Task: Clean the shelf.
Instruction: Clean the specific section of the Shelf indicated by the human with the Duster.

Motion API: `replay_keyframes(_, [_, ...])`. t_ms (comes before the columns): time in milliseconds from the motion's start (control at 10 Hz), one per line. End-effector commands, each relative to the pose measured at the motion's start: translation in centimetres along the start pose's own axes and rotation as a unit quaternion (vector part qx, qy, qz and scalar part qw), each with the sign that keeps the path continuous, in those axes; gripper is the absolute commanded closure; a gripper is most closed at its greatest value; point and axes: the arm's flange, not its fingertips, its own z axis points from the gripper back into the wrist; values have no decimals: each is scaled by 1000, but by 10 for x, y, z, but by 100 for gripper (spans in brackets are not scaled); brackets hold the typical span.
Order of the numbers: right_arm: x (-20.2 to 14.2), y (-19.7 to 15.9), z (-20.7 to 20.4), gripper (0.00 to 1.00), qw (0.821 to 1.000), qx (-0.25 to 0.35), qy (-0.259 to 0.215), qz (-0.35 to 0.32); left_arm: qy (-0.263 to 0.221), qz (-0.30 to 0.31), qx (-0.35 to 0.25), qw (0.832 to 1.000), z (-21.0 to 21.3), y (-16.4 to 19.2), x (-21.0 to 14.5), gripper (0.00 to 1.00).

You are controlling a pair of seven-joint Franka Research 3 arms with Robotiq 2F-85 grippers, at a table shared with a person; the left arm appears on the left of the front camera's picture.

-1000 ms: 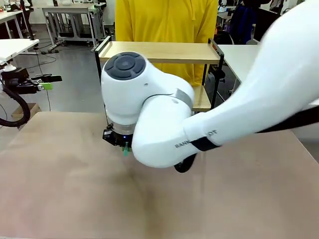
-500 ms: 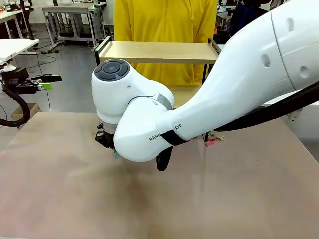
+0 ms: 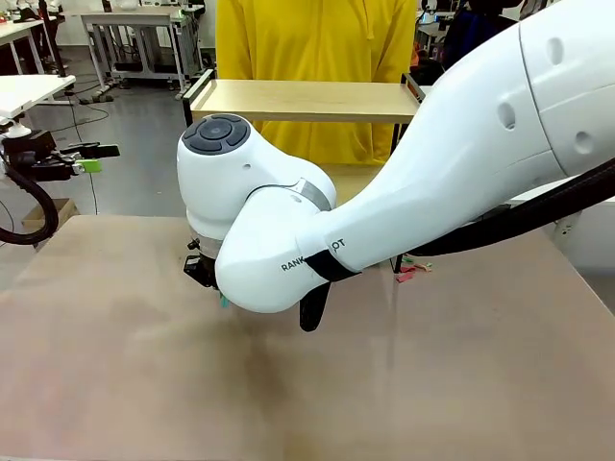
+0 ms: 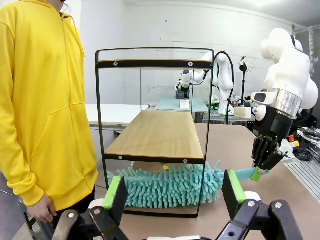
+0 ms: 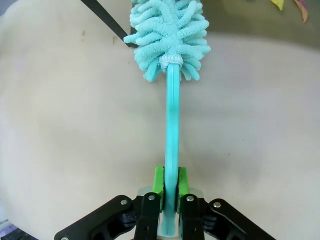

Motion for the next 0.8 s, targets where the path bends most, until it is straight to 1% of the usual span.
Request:
replay_keyframes(0, [10,-19,1,86,1000,-8,18,-17,-1,-2,-2,1000,0,-3,3,0])
replay_keyframes(200, [17,-58,1,86,999,-17,36,-28,-1,-2,-2,1000,0,-3,3,0])
replay_keyframes(400, [21,-109,3,86,997,-29,48,-46,-1,-2,-2,1000,0,-3,3,0])
replay_keyframes(600, [23,-166,10,86,995,-39,66,-65,-1,-2,-2,1000,0,-3,3,0])
replay_keyframes(700, [25,-195,15,86,993,-52,63,-85,-1,-2,-2,1000,0,-3,3,0])
